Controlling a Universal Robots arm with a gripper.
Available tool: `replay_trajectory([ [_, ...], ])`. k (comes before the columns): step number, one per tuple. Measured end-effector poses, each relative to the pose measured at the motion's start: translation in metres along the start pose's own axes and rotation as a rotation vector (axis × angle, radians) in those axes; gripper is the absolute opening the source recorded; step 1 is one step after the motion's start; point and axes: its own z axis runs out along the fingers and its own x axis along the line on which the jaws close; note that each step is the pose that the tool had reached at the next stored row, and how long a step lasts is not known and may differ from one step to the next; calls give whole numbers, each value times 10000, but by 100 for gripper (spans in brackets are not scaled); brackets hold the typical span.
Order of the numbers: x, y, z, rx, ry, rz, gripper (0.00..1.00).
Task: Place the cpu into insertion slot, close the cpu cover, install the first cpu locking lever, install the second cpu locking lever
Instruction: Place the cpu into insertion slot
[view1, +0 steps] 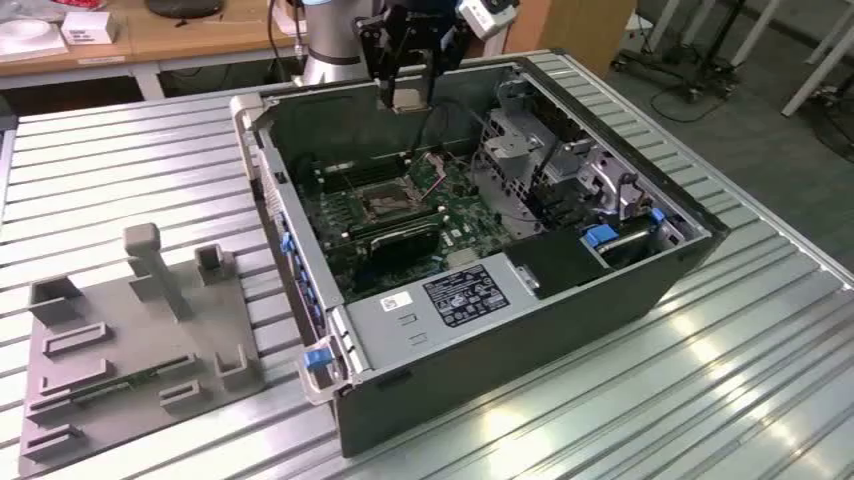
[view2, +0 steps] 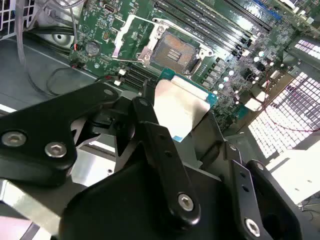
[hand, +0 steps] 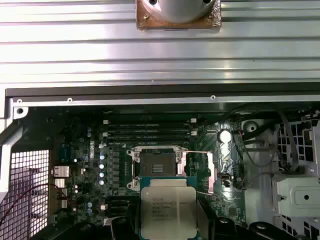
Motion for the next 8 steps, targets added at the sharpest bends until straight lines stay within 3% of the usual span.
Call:
replay_trajectory([
  [8,0,0,0,0,0,-1,54],
])
